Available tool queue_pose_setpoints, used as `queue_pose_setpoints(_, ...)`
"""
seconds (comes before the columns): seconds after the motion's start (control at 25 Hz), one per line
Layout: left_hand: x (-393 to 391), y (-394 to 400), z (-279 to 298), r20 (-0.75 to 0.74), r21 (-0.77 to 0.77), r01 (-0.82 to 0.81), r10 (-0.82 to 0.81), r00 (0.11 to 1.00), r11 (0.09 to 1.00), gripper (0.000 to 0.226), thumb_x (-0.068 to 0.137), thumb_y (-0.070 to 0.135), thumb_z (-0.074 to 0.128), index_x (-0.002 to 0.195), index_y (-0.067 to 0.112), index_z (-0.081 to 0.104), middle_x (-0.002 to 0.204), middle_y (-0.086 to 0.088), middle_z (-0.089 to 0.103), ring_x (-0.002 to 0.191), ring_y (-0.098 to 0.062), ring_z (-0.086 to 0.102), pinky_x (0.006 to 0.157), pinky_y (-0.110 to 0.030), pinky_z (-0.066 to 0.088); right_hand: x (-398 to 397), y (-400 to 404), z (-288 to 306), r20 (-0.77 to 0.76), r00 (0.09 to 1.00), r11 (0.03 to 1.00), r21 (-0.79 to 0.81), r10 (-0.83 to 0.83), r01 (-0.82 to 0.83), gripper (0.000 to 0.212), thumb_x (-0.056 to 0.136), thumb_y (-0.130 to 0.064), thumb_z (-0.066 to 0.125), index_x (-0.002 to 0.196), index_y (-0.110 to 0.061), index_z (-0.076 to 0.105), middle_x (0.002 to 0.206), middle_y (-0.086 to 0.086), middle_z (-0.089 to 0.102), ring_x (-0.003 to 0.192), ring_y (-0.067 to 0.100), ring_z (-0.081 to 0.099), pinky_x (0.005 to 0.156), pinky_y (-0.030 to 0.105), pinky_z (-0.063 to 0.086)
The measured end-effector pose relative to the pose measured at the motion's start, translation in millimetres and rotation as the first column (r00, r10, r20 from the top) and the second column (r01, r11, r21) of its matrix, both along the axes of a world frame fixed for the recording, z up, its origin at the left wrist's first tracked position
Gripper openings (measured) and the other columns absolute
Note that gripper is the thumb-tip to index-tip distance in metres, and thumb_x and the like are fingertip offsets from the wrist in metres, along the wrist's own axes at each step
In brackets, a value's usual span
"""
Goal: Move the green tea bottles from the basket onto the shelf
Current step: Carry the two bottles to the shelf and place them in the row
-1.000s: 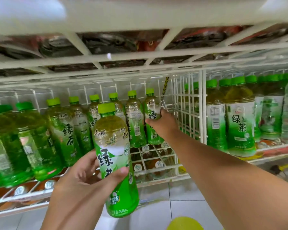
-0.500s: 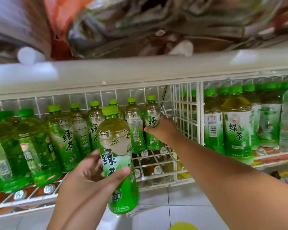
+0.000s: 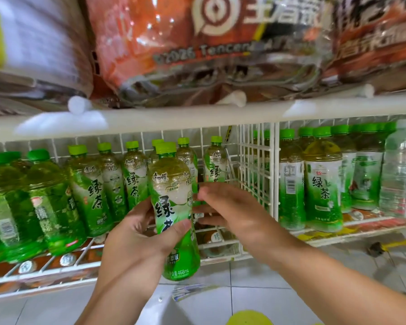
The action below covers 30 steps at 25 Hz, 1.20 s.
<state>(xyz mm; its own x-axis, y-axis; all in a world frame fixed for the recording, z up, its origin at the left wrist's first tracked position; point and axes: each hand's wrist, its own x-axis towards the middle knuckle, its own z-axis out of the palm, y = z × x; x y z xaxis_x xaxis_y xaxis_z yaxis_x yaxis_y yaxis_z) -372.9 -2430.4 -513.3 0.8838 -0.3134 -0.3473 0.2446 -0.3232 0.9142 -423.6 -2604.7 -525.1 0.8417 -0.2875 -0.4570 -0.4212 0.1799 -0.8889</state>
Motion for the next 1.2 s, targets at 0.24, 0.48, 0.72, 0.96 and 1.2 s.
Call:
queue_pose_setpoints(0.24, -8, -7, 5, 0.074, -0.024, 0.075, -0.073, 0.995, 0.997, 0.034, 0.076, 0.029, 0.085, 0.093, 0.055, 0.071, 0.088, 0.031, 0.073, 0.085, 0.008, 0.068, 0.074, -0.027, 0.051, -3, 29, 11, -0.078, 0.995, 0.965, -0.250, 0.060, -0.078, 0.063, 0.064, -0.063, 0.079, 0.120, -0.036, 0.069, 0.112, -0.015, 0.074, 0.102, 0.005, 0.070, 0.093, 0.035, 0.058)
queue_pose_setpoints(0.48, -3, 2, 0, 0.143, 0.171, 0.161, -0.186, 0.972, 0.972, 0.068, 0.077, 0.048, 0.079, 0.137, 0.051, 0.048, 0.130, 0.039, 0.055, 0.119, 0.007, 0.057, 0.098, -0.030, 0.050, -1, 16, 17, -0.057, 0.994, 0.958, -0.275, -0.097, 0.078, 0.028, 0.078, -0.036, 0.086, 0.101, -0.024, 0.075, 0.087, -0.013, 0.078, 0.080, 0.003, 0.073, 0.066, 0.015, 0.051)
queue_pose_setpoints(0.72, 21, 22, 0, 0.399, 0.723, 0.101, -0.532, 0.747, 0.684, 0.085, 0.082, 0.078, 0.031, 0.157, 0.040, 0.021, 0.166, 0.007, 0.021, 0.153, -0.021, 0.013, 0.122, -0.039, 0.025, 11, -15, 3, 0.016, 0.956, 0.854, -0.446, -0.292, 0.268, 0.029, 0.080, -0.036, 0.085, 0.098, -0.018, 0.071, 0.081, -0.003, 0.072, 0.064, 0.011, 0.065, 0.052, 0.010, 0.045)
queue_pose_setpoints(0.96, 27, 28, -40, 0.428, 0.864, -0.053, -0.675, 0.601, 0.501, 0.087, 0.081, 0.078, 0.034, 0.156, 0.033, 0.026, 0.168, -0.007, 0.008, 0.155, -0.034, 0.003, 0.120, -0.060, 0.018, 34, -32, -31, -0.009, 0.913, 0.710, -0.632, -0.407, 0.311, 0.031, 0.082, -0.033, 0.083, 0.102, -0.019, 0.064, 0.076, -0.015, 0.059, 0.053, -0.004, 0.056, 0.037, 0.009, 0.035)
queue_pose_setpoints(1.2, 29, 29, -51, 0.468, 0.855, -0.120, -0.651, 0.598, 0.505, 0.086, 0.083, 0.075, 0.031, 0.157, 0.033, 0.025, 0.169, -0.007, 0.002, 0.155, -0.032, -0.003, 0.120, -0.060, 0.017, 48, -38, -58, -0.066, 0.867, 0.667, -0.668, -0.494, 0.330, 0.032, 0.084, -0.033, 0.080, 0.090, -0.019, 0.052, 0.077, -0.003, 0.061, 0.062, 0.016, 0.058, 0.047, 0.024, 0.034)
